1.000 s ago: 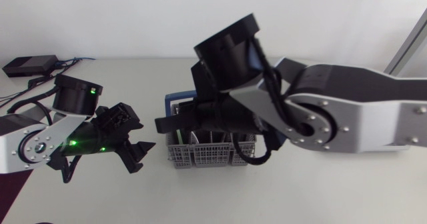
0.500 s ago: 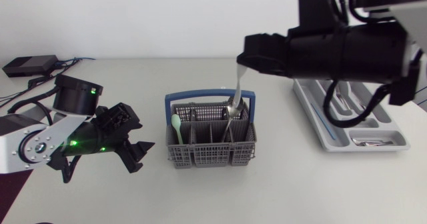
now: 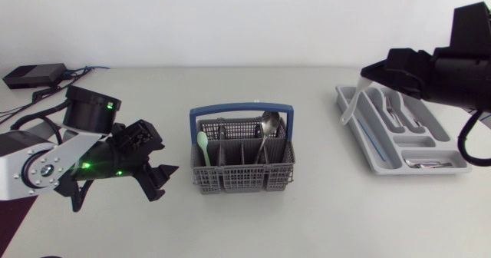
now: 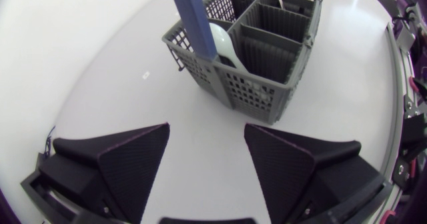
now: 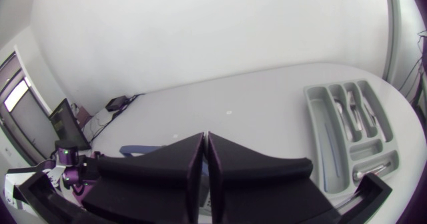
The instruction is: Unload the cutlery basket into the drawer organizer.
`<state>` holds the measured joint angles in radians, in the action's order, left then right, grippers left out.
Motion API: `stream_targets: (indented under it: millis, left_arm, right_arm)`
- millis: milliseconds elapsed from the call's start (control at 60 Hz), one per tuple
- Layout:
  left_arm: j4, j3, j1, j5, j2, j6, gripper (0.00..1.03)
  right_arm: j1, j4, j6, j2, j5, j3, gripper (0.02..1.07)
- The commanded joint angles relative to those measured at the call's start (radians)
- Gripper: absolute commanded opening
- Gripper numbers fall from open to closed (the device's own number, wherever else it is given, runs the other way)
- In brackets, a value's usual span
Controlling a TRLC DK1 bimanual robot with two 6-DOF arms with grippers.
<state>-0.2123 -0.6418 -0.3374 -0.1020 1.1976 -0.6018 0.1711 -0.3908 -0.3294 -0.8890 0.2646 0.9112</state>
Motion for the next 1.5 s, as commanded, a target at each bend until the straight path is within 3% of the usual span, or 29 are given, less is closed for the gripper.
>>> stream_targets:
  millis: [0, 283, 600, 917, 1483]
  left_arm:
    - [-0.01, -0.024, -0.017, 0.007, -0.013, 0.017, 0.78]
    - [-0.012, -0.021, -0.023, 0.013, -0.015, 0.019, 0.79]
    - [-0.012, -0.022, -0.04, 0.018, -0.013, 0.025, 0.79]
    - [-0.013, -0.027, -0.06, 0.039, -0.012, 0.03, 0.79]
    - [-0.048, -0.052, -0.132, 0.111, -0.012, 0.069, 0.79]
  right_arm:
    - [-0.065, -0.01, 0.055, 0.005, 0.005, -0.038, 0.08]
    - [-0.389, 0.024, 0.227, -0.08, 0.084, -0.087, 0.08]
    - [-0.64, 0.168, 0.461, -0.234, 0.108, -0.16, 0.08]
    - [-0.769, 0.359, 0.662, -0.412, 0.091, -0.207, 0.08]
    - [-0.868, 0.592, 0.817, -0.729, 0.065, -0.173, 0.08]
